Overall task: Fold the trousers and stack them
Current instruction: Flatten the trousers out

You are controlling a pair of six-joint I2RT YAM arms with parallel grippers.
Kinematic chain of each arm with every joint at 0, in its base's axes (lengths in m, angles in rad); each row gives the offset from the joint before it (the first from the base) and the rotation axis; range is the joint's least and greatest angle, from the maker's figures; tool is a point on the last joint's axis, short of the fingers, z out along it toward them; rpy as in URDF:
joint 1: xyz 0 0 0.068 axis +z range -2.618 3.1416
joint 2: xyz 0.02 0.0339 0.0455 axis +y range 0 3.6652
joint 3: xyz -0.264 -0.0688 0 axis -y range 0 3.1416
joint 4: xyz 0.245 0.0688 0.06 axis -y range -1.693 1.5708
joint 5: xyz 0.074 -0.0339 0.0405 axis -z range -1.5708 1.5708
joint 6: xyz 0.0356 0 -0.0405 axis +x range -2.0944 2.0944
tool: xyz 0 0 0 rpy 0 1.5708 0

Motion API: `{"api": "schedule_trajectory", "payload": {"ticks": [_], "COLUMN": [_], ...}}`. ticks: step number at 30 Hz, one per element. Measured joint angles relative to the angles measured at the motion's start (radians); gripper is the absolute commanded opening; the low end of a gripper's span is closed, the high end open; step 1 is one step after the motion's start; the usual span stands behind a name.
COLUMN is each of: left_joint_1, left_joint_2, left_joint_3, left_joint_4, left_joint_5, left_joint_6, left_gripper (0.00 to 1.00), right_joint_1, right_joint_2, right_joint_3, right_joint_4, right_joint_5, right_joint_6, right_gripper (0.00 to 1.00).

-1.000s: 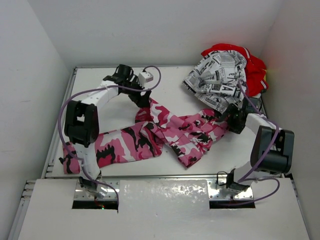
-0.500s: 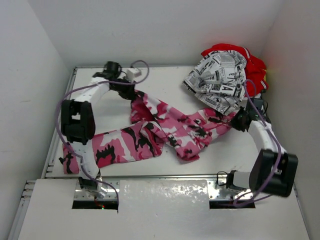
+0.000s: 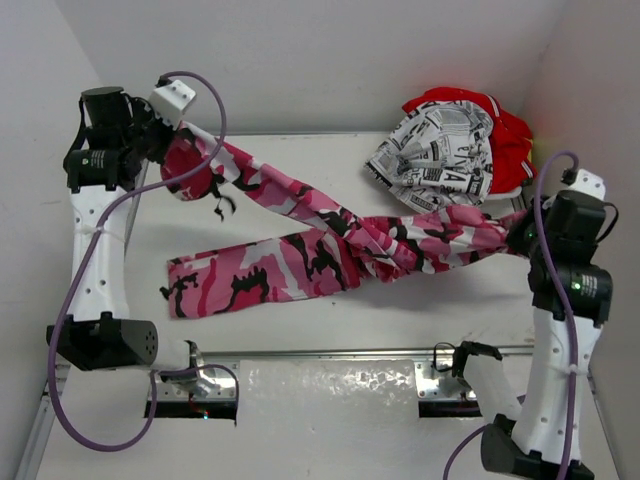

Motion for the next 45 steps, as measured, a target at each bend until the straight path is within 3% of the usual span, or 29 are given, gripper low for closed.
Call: {"api": "schedule_trajectory", "payload": {"ticks": [8, 13, 24, 30, 33, 34, 35, 36, 38, 42, 45], "left_joint_1": [0.106, 0.240, 0.284, 0.277, 0.209, 0.183, 0.154, 0.132, 0.085, 0.047, 0.055], "left_joint_2": [-0.021, -0.031, -0.066, -0.023, 0.113, 0.175, 0.260, 0.344, 0.529, 0.859, 0.918], "left_joint_3": [0.029, 0.075, 0.057, -0.049, -0.046, -0.021, 0.026, 0.070, 0.217, 0.548, 0.563], "left_joint_4": [-0.038, -0.017, 0.008, 0.174, 0.265, 0.279, 0.281, 0.300, 0.267, 0.146, 0.040], "left_joint_5": [-0.128, -0.132, -0.098, -0.009, -0.015, -0.022, -0.037, -0.053, -0.093, -0.150, -0.176], "left_joint_6": [0.048, 0.060, 0.062, -0.010, -0.058, -0.072, -0.084, -0.094, -0.112, -0.159, -0.173], "left_gripper": [0.00, 0.00, 0.00, 0.00, 0.00, 0.05, 0.24, 0.34, 0.50, 0.55, 0.56], "right_joint_1": [0.000, 0.001, 0.001, 0.001, 0.002, 0.003, 0.003, 0.003, 0.002, -0.001, -0.005], "right_joint_2": [0.034, 0.061, 0.085, 0.088, 0.180, 0.220, 0.277, 0.328, 0.429, 0.612, 0.693], "right_joint_3": [0.403, 0.515, 0.468, 0.241, 0.136, 0.126, 0.123, 0.123, 0.138, 0.265, 0.388], "right_joint_4": [-0.190, -0.245, -0.277, -0.201, -0.125, -0.102, -0.075, -0.046, 0.003, -0.008, -0.025], "right_joint_5": [0.000, -0.037, -0.072, -0.072, -0.068, -0.065, -0.061, -0.057, -0.027, 0.025, 0.050], "right_joint_6": [-0.089, -0.100, -0.100, -0.094, -0.078, -0.072, -0.065, -0.055, -0.055, -0.080, -0.103], "right_gripper": [0.00, 0.00, 0.00, 0.00, 0.00, 0.04, 0.29, 0.51, 0.83, 0.95, 0.98]}}
